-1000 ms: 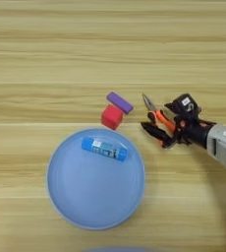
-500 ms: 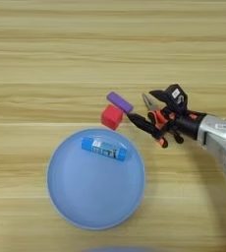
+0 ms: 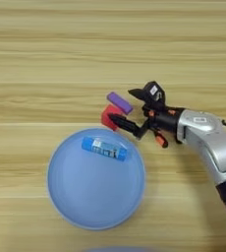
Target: Move the objects on the table
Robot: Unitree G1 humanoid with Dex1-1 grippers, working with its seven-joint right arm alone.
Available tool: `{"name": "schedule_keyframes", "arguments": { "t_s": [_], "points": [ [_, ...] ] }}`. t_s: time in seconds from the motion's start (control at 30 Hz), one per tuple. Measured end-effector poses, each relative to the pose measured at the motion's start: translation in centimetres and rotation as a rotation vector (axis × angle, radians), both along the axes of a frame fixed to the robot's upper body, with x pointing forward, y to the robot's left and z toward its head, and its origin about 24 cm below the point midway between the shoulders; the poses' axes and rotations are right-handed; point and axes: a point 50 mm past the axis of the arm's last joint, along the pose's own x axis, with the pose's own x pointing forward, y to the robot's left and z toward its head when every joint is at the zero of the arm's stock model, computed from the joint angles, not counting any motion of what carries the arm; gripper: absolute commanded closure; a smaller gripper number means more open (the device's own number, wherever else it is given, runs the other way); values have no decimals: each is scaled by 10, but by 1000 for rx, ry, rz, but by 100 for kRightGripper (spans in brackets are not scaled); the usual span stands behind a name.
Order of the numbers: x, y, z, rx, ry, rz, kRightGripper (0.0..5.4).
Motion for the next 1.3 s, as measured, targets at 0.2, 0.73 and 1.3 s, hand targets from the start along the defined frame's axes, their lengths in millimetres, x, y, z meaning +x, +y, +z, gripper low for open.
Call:
{"name": "schedule_keyframes", "arguments": {
  "t_s": [0.2,0.73,1.3],
  "points": [
    [5,9,-11,-27,21,19,2],
    [14,12,-27,-78,37,16,153],
    [15,16,-30,-73,39,18,316]
  ]
}}
